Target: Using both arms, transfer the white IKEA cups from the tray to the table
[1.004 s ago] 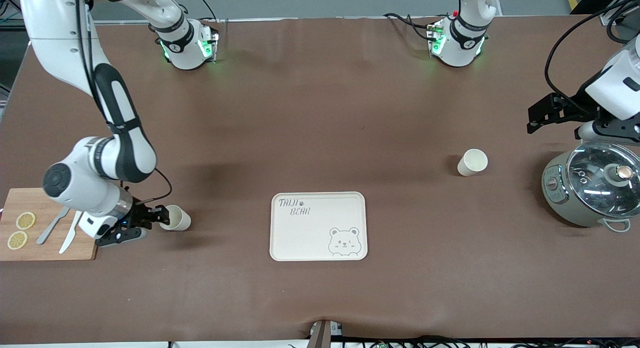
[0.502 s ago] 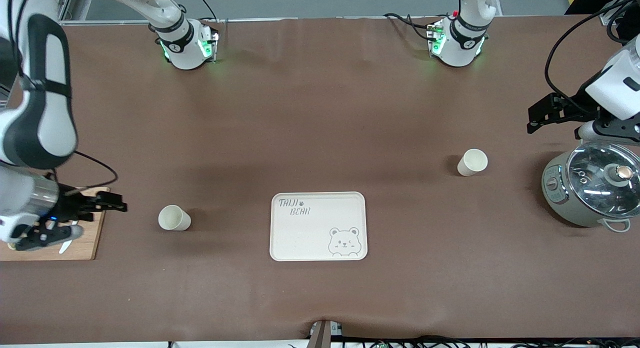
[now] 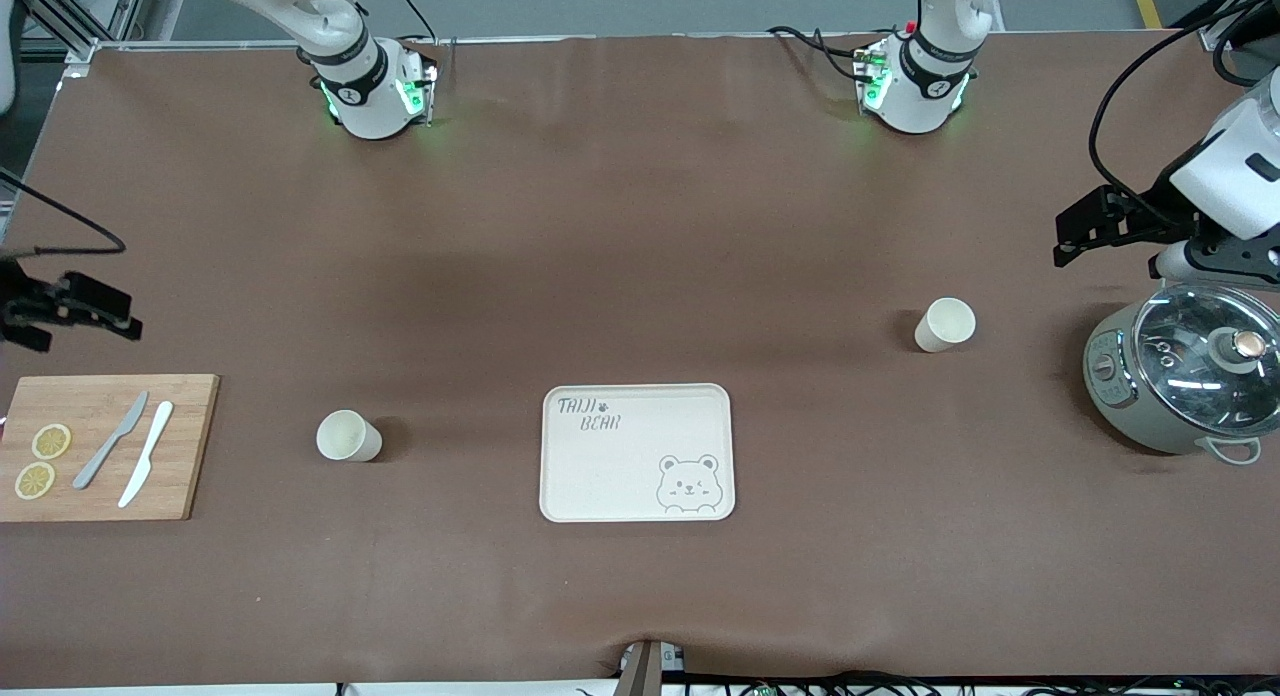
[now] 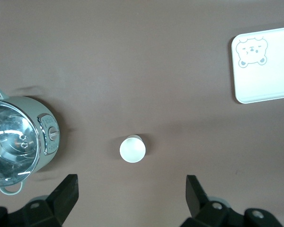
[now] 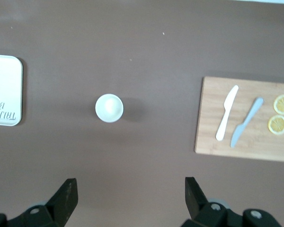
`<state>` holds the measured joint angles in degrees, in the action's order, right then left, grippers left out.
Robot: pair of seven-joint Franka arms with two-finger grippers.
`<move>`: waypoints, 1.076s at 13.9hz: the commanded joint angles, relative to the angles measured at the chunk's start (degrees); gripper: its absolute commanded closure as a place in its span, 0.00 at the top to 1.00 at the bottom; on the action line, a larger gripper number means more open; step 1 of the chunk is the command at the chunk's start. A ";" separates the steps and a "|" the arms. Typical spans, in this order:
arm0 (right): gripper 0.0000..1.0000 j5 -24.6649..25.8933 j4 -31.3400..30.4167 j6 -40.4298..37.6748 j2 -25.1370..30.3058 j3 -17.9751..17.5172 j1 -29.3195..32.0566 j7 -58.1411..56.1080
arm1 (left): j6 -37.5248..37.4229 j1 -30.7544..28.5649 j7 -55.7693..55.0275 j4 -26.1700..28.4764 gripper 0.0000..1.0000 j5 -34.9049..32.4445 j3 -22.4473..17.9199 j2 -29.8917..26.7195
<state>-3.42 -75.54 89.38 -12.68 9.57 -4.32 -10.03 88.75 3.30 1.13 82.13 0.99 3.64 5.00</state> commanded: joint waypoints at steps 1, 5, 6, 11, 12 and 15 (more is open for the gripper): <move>1.00 1.92 -1.54 -2.88 2.31 -0.43 -1.12 6.14 | 0.02 0.31 -0.61 -0.57 1.00 0.33 -0.04 -0.08; 1.00 2.01 -1.46 -2.46 2.31 -0.52 -1.04 6.43 | 0.02 0.31 -0.61 -0.57 1.00 0.41 -0.04 -0.07; 1.00 2.19 -1.46 -2.37 2.31 -0.52 -1.04 6.43 | 0.02 0.31 -0.61 -0.57 1.00 0.33 -0.04 0.01; 1.00 3.33 -1.02 -2.11 1.87 -0.52 -1.04 6.60 | 0.02 0.22 -0.52 -0.57 1.00 0.32 -0.04 -0.08; 1.00 3.51 -1.02 -2.02 1.87 -0.52 -1.04 6.60 | 0.02 0.22 -0.52 -0.57 1.00 0.41 -0.04 -0.08; 1.00 3.42 -0.93 -1.93 1.87 -0.43 -0.78 6.60 | 0.02 0.13 -0.52 -0.57 1.00 0.32 -0.12 -0.08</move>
<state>-1.21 -76.01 87.11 -11.42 9.38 -5.17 -4.53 88.75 3.33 1.13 82.13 0.99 3.63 5.00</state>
